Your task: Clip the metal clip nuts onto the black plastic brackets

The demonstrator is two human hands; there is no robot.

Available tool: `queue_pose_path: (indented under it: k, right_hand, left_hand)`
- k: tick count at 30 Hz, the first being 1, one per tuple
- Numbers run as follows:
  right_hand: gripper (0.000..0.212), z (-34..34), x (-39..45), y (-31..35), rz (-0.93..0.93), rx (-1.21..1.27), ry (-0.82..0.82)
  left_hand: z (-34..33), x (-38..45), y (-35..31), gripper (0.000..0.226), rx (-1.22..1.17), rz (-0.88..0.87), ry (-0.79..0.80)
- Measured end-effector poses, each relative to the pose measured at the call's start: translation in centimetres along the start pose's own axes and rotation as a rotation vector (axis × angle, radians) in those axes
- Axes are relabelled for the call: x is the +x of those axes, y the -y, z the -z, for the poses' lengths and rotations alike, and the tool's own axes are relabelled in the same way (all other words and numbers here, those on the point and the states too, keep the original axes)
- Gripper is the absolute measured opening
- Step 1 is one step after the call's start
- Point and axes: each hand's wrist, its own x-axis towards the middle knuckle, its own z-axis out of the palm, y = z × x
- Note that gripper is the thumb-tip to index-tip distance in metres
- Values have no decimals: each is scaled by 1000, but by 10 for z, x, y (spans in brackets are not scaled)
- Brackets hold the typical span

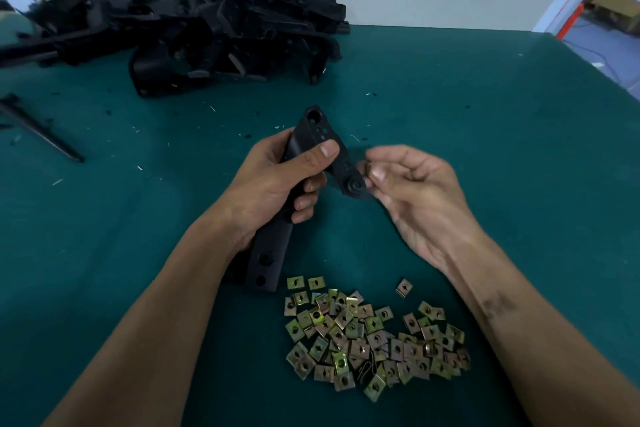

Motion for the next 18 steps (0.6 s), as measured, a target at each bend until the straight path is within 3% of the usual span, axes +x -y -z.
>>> queue_pose_path:
  k: [5,8,13,18]
  right_hand:
    - [33,-26,24,-11,-34,185,44]
    - [19,-25,26,-12,-17,210,65]
    - [14,-23,27,-12,-56,261,84]
    - [9,-24,25,-12,-51,283,29]
  left_hand:
    - [2,2,2,28,-16,-7,-36]
    - [3,2,3,31,-23,-2,-39]
    - [4,3,4,44,-29,1,-63]
    - [1,2,1,30,-27,0,-81]
